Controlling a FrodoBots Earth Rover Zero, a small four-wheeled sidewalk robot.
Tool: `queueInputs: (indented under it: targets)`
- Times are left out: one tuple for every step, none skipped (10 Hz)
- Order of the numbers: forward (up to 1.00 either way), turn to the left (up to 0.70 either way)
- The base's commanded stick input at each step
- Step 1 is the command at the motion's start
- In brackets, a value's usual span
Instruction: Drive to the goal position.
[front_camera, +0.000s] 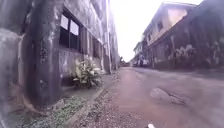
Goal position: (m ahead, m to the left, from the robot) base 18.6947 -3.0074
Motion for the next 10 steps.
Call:
queueInputs:
  targets:
    - [0.00,0.00]
    - [0.00,0.00]
    - [0.00,0.00]
    - [0.00,0.00]
    - [0.70,-0.14]
    - [0.70,-0.35]
    - [0.70,-0.35]
    - [0.70,-0.35]
    - [0.70,-0.35]
    - [0.70,-0.35]
